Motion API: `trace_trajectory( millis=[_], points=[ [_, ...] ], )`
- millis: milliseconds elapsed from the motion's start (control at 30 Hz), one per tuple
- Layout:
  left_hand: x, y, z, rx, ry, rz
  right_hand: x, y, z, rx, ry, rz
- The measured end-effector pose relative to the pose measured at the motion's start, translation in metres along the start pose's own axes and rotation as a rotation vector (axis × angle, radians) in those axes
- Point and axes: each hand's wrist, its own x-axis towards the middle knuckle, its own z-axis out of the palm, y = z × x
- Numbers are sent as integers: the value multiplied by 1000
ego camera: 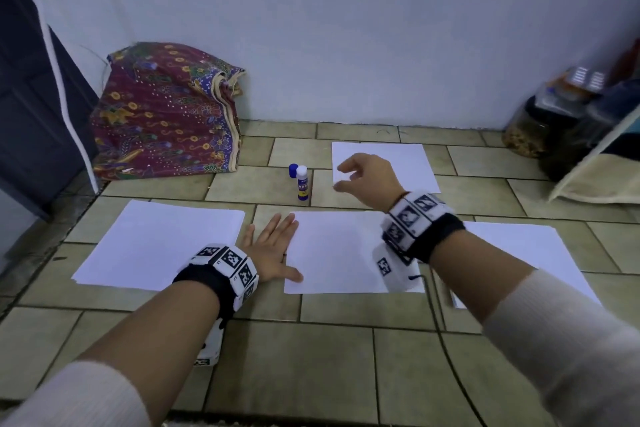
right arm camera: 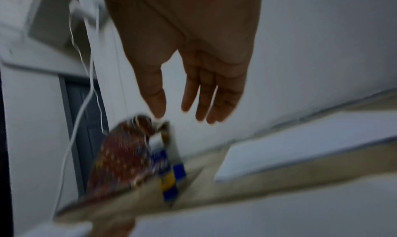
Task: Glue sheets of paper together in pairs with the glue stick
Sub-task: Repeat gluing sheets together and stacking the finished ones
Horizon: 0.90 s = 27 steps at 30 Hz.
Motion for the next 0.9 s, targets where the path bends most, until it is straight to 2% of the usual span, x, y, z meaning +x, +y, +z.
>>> trace_trajectory(
  millis=[100, 167, 267, 367, 467, 567, 733, 900],
  points=[
    [4, -2, 3, 16, 30, 6, -28, 17, -51, -281, -177, 49],
    [6, -2, 5, 22, 55, 10, -49, 38, -81, -531, -312, 201],
    [6, -1, 5, 26, 60, -3, -78, 78, -104, -699, -386, 401],
    [10, -3, 10, 30, 132, -18, -103, 111, -105, -732, -431, 479],
    [8, 2, 10, 50, 204, -8, -117, 126, -102, -686, -458, 460],
    [5, 7, 8, 57, 116, -59, -123, 130, -100, -636, -438, 417],
    [-1, 9, -2, 22, 25, -24, -124, 134, -99, -670, -410, 394],
    [-3, 8, -4, 16, 4, -19, -126, 130, -102, -619, -390, 398]
  ],
)
